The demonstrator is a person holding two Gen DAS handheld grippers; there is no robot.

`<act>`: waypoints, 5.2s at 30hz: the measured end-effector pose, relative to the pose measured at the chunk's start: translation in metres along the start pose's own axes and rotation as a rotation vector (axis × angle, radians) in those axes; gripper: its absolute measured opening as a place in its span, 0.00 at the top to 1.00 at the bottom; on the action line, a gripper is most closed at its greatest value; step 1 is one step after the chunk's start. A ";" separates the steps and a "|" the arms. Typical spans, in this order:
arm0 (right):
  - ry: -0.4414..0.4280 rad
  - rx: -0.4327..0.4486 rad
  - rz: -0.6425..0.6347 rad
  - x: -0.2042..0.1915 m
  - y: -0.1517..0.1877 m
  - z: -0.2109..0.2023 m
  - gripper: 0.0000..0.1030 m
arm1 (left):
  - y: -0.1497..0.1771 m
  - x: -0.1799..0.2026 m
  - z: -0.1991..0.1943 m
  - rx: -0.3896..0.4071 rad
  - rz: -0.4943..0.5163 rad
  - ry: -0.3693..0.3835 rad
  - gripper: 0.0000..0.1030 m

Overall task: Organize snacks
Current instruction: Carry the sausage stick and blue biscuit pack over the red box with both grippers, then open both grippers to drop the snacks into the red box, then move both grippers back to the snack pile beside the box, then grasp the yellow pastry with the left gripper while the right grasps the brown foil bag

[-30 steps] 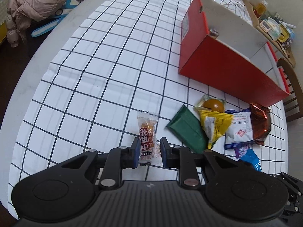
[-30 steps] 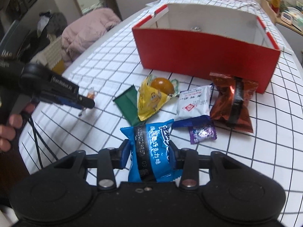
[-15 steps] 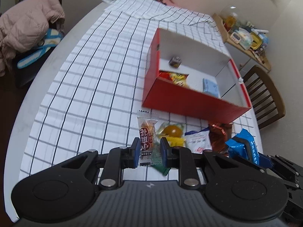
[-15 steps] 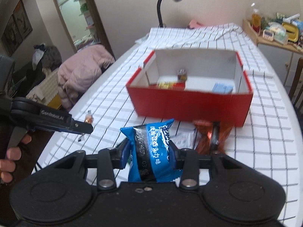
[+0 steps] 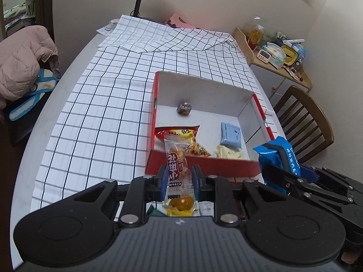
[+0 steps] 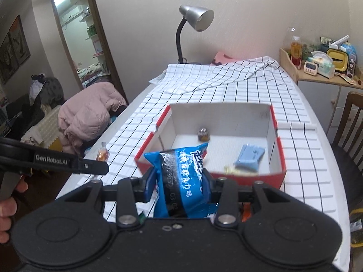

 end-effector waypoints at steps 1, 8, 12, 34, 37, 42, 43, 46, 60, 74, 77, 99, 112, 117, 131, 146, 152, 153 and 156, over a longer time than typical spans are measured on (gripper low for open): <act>0.005 0.001 0.002 0.004 -0.003 0.004 0.61 | -0.004 0.002 0.005 -0.003 0.001 0.000 0.79; 0.039 -0.019 0.029 0.033 -0.018 0.039 0.61 | -0.032 0.014 0.047 -0.032 -0.002 -0.008 0.79; 0.059 -0.043 0.044 0.052 -0.022 0.063 0.61 | -0.041 0.021 0.072 -0.052 0.014 -0.022 0.79; 0.090 -0.249 0.028 0.096 0.015 0.155 0.61 | -0.025 0.020 0.168 -0.214 0.029 -0.083 0.79; 0.086 -0.264 0.029 0.097 0.020 0.159 0.61 | -0.022 0.016 0.170 -0.222 0.021 -0.086 0.79; 0.077 -0.266 0.032 0.097 0.021 0.158 0.61 | -0.018 0.013 0.168 -0.222 0.014 -0.080 0.79; 0.071 -0.262 0.034 0.097 0.020 0.156 0.60 | -0.018 0.014 0.166 -0.218 0.014 -0.077 0.79; 0.057 -0.249 0.044 0.096 0.017 0.148 0.60 | -0.019 0.014 0.159 -0.202 0.012 -0.068 0.79; -0.007 -0.143 0.061 0.075 -0.006 0.092 0.54 | -0.020 0.032 0.097 -0.084 0.089 -0.013 0.79; -0.039 -0.064 0.055 0.045 -0.010 0.035 0.45 | -0.010 0.038 0.029 0.040 0.147 0.023 0.56; -0.044 -0.053 0.054 0.040 -0.009 0.022 0.45 | -0.004 0.035 0.014 0.072 0.163 0.030 0.47; -0.022 -0.035 -0.009 0.016 0.045 -0.034 0.00 | 0.068 -0.012 -0.025 0.080 0.040 0.073 0.06; 0.034 -0.102 0.017 0.036 0.084 -0.025 0.00 | 0.111 -0.013 0.010 -0.005 0.082 0.007 0.06; 0.056 -0.123 0.025 0.048 0.092 -0.014 0.00 | 0.120 -0.011 0.027 -0.037 0.094 -0.015 0.06; 0.088 -0.197 0.054 0.074 0.107 0.035 0.04 | 0.130 -0.004 0.070 -0.112 0.087 -0.038 0.07; 0.095 -0.274 0.067 0.086 0.116 0.066 0.42 | 0.128 0.003 0.092 -0.172 0.051 -0.002 0.45; 0.091 -0.270 0.056 0.086 0.115 0.067 0.51 | 0.127 0.002 0.094 -0.180 0.033 0.016 0.63; 0.092 -0.269 0.054 0.086 0.115 0.067 0.52 | 0.127 0.002 0.094 -0.180 0.028 0.018 0.64; 0.094 -0.266 0.059 0.087 0.115 0.067 0.54 | 0.126 0.000 0.093 -0.178 0.012 0.021 0.66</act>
Point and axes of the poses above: each gripper's, at about its wrist camera, not at the fingertips, and z roughly the way its jaws point, x to its right, y to its underside, the point moved 4 cm from there along z, roughly the way its jaws point, and after that the axes turned 12 degrees about x, right-handed, at the moved point
